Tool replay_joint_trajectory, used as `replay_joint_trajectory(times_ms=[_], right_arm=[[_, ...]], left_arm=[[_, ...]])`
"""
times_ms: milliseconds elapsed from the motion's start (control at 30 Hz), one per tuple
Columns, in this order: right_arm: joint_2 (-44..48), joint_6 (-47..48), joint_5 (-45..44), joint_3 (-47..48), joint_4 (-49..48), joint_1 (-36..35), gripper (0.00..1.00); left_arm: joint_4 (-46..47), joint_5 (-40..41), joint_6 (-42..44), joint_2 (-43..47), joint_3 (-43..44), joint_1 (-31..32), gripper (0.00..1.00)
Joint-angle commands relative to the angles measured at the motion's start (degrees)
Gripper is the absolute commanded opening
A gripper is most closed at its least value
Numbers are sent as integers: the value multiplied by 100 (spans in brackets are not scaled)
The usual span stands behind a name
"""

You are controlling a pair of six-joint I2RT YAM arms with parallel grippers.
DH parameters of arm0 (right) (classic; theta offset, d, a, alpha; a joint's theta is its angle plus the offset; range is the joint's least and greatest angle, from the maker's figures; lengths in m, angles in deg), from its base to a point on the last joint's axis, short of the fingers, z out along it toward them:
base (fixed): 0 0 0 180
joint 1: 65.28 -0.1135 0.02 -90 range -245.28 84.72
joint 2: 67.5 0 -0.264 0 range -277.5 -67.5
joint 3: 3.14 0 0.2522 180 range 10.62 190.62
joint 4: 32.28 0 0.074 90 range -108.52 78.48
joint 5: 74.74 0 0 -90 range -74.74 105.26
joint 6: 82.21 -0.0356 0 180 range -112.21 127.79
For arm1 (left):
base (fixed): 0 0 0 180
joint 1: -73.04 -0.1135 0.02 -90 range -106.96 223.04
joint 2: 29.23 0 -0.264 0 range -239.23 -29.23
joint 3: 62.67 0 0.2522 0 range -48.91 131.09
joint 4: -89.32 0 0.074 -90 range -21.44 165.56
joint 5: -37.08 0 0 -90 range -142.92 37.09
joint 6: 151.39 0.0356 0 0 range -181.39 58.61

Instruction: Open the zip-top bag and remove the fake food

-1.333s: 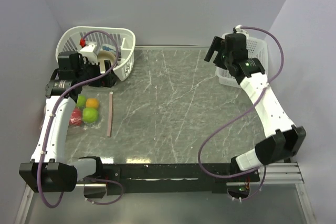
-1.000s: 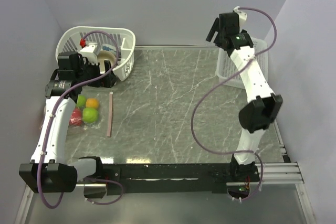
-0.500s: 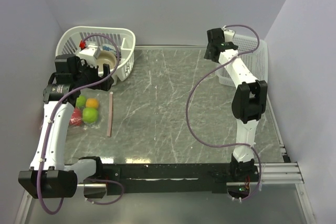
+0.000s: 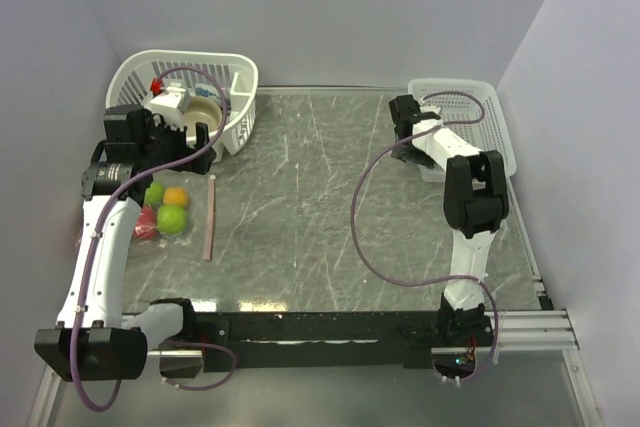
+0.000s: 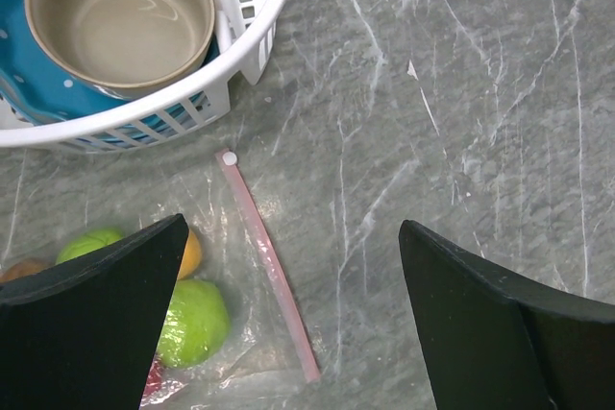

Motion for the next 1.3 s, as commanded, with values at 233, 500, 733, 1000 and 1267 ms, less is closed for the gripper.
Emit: replay_joint_trajectory(times_ms=[233,500,733,1000,1267], right_arm=[[1546,-409,358,-1171,-354,-803,54],[2592,-1305,701,-2894,-678,-2052,41],[2655,-1929,1290,-3370,-820,-2755,27],[2119,-2238,1370,-2668,-592,-4502,26],[1758,-2255,1168,-1911,-187,-5138,45]], left_arm=[[362,-6,39,413,-169,-24,99],[318,2,144,545,-222,-24,99],[239,55,215,712,-380,-24,99],[766,696,434,722,-1267,-24,99],[1460,1540,1128,247,-2532,-32,99]])
